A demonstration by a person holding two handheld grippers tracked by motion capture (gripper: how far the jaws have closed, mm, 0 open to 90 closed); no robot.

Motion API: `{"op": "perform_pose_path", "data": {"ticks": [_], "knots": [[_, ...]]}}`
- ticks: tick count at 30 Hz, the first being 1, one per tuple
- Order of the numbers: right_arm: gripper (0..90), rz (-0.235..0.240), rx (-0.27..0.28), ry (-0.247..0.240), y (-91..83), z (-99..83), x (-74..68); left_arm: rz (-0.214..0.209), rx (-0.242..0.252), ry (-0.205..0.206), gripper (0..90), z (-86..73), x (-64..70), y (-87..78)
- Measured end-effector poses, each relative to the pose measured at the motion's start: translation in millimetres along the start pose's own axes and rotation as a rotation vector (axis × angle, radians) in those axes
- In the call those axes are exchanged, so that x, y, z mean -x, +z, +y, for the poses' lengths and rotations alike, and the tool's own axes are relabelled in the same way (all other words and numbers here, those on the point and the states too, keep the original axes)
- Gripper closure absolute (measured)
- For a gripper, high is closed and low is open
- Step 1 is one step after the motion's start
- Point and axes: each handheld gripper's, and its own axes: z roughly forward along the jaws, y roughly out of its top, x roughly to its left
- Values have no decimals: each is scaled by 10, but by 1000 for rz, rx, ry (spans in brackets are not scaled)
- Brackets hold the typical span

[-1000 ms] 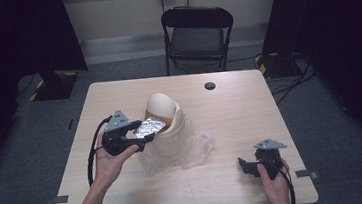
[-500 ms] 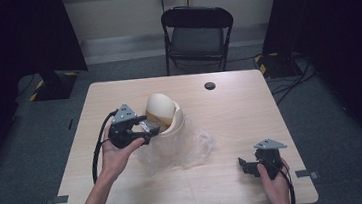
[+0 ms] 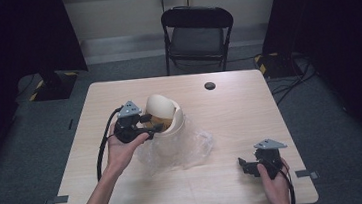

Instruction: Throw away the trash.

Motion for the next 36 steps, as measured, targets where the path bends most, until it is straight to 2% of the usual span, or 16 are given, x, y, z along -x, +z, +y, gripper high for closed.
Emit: {"op": "perform_pose_path", "data": {"ticks": [3, 7, 14, 16, 24, 29, 33, 36], "knots": [[101, 0, 0, -1, 0, 0, 1, -7, -15, 9, 396, 0, -5, 32], [101, 0, 0, -1, 0, 0, 0, -20, -5, -7, 351, -5, -24, 37], [101, 0, 0, -1, 0, 0, 0, -39, 12, 6, 230, -1, -11, -13], [101, 0, 0, 0, 0, 0, 0, -59, 26, -9, 173, -1, -21, -39], [101, 0, 0, -1, 0, 0, 0, -32, 75, -1, 162, 12, 28, -186], [101, -1, 0, -1, 0, 0, 0, -24, 80, 3, 159, 4, 24, -260], [101, -1, 0, -1, 0, 0, 0, 7, 67, 19, 159, -17, 42, -329], [101, 0, 0, -1, 0, 0, 0, 4, 72, 10, 159, -50, 47, -413]]}}
